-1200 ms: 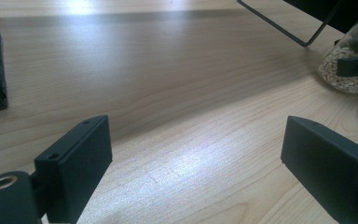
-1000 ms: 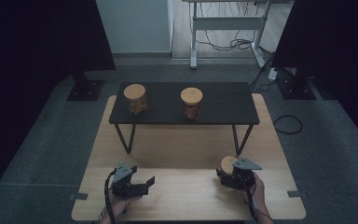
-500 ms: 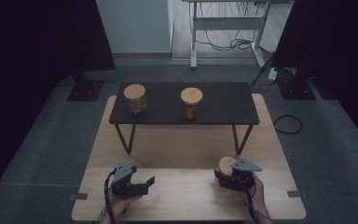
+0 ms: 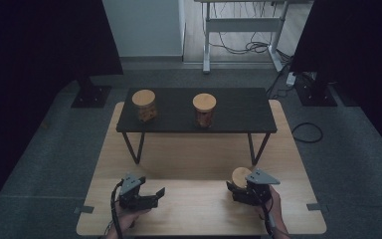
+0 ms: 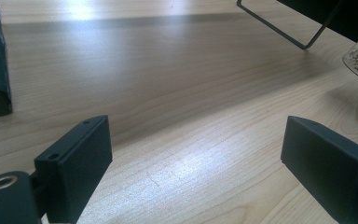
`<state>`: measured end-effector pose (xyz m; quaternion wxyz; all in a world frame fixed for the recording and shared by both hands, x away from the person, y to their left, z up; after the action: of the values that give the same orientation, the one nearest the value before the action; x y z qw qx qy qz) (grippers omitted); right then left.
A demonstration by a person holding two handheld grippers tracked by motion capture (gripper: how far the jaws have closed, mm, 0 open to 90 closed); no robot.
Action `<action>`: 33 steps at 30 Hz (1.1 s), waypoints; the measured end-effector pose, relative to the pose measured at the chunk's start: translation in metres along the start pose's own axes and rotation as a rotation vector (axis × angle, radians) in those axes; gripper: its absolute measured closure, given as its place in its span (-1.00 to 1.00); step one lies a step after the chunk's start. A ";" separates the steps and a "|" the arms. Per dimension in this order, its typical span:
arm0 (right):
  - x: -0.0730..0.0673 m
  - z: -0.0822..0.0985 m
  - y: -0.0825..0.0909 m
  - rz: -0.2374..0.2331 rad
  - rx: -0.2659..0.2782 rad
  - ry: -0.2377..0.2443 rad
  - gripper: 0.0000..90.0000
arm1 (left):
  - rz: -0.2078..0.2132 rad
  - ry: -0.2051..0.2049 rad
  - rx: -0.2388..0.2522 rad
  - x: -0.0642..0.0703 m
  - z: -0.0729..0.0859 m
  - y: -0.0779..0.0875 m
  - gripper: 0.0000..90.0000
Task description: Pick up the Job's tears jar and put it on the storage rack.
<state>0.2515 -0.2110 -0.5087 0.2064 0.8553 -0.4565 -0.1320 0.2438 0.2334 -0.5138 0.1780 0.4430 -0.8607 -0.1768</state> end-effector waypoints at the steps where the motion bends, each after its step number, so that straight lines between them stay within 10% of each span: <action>1: -0.001 -0.001 0.001 -0.005 0.005 -0.001 -0.46 | 0.001 0.005 0.002 0.000 0.000 0.000 -0.82; 33: -0.013 -0.016 0.017 -0.056 0.049 0.034 -0.46 | 0.006 -0.010 0.028 0.003 -0.005 0.008 -0.82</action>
<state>0.2384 -0.2054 -0.4860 0.1891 0.8748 -0.4319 -0.1120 0.2390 0.2346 -0.5055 0.1679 0.4421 -0.8653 -0.1664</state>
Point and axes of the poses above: each handheld gripper's, and its own axes: y roughly backward along the jaws, z roughly out of its underside, x roughly to its right, the point moved 10 cm from there along -y, roughly forward along the jaws, and after that the axes turned 1 degree about -y, right-handed, at the moved point
